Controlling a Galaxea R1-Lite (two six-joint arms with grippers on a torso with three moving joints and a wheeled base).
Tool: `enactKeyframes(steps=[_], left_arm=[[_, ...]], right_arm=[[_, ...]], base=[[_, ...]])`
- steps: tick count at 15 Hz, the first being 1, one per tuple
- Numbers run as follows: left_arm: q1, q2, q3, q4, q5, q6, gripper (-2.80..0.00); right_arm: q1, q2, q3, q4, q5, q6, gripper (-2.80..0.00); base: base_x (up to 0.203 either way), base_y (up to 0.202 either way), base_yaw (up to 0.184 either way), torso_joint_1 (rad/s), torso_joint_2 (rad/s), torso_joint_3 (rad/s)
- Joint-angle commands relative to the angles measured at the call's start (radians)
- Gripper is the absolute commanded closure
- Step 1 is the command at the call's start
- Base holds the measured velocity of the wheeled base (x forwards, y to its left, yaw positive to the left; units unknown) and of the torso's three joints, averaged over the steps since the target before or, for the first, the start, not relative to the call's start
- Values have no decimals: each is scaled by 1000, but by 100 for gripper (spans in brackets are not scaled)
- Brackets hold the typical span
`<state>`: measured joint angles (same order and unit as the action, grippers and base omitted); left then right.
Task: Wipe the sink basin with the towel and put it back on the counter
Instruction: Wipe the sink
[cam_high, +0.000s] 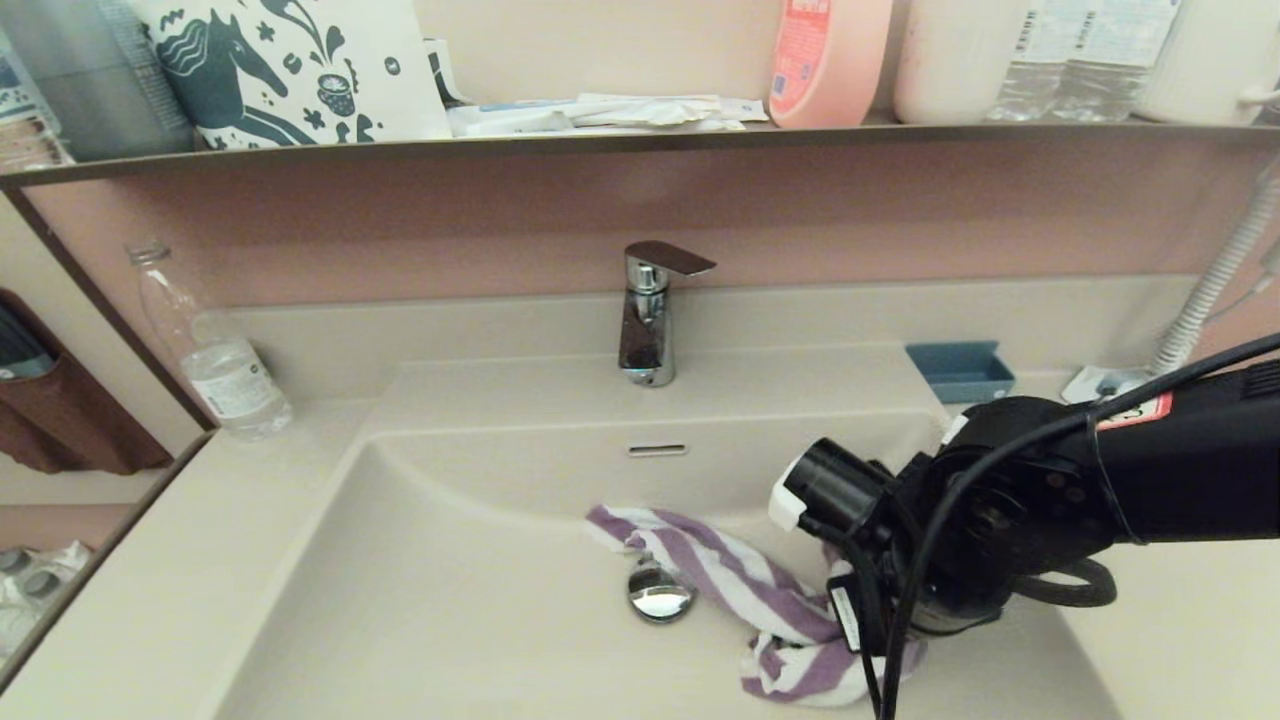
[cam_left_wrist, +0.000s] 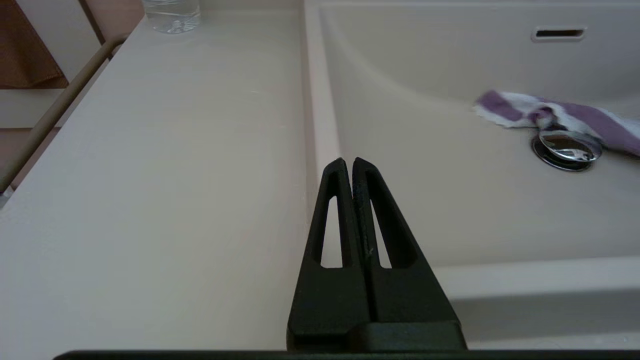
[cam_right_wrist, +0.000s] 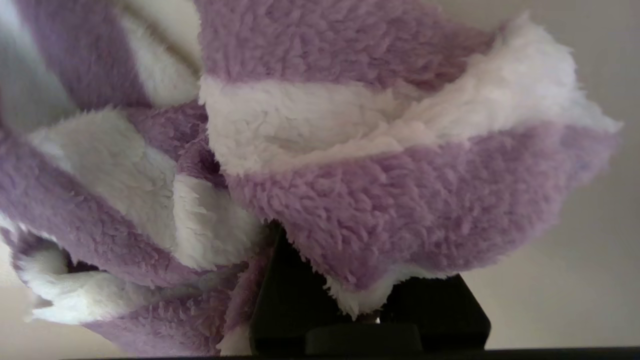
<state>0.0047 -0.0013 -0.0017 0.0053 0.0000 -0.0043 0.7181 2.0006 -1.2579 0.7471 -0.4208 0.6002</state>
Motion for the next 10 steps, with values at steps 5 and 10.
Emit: enactKeyframes(steps=[5, 10], left_arm=[[0, 1, 0, 1, 0, 0, 0], [0, 1, 0, 1, 0, 0, 0]], right_arm=[[210, 77, -62, 109, 117, 29, 0], [322, 241, -382, 107, 263, 85, 0]], base=[[0, 0, 0, 0, 0, 0], [0, 0, 0, 0, 0, 0]])
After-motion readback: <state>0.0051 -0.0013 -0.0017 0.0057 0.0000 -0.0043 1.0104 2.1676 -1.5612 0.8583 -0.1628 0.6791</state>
